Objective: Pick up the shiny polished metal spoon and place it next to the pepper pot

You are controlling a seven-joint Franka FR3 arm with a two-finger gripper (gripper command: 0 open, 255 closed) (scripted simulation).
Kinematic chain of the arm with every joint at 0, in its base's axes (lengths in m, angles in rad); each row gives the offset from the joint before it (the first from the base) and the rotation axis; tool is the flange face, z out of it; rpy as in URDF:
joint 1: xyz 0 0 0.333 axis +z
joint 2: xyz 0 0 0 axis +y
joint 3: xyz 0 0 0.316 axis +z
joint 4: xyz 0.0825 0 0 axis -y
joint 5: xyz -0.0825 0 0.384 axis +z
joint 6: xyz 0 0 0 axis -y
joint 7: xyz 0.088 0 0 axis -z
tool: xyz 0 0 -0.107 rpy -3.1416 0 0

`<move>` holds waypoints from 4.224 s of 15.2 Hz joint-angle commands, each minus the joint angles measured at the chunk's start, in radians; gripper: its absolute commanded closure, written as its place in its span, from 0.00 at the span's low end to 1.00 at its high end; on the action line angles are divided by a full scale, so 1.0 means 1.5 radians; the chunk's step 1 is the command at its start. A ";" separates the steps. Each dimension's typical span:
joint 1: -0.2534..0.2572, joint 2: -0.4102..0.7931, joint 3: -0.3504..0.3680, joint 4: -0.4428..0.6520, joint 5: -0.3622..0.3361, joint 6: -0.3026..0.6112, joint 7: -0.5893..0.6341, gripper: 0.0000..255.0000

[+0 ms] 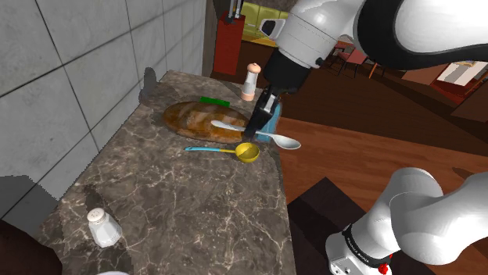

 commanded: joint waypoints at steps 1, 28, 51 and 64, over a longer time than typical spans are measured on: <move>-0.001 0.001 -0.001 0.016 -0.002 -0.015 0.003 1.00; -0.133 0.283 -0.313 0.298 -0.028 -0.103 -0.415 1.00; -0.237 0.552 -0.389 0.536 0.073 -0.134 -0.597 1.00; -0.229 0.556 -0.384 0.427 0.083 -0.025 -0.627 1.00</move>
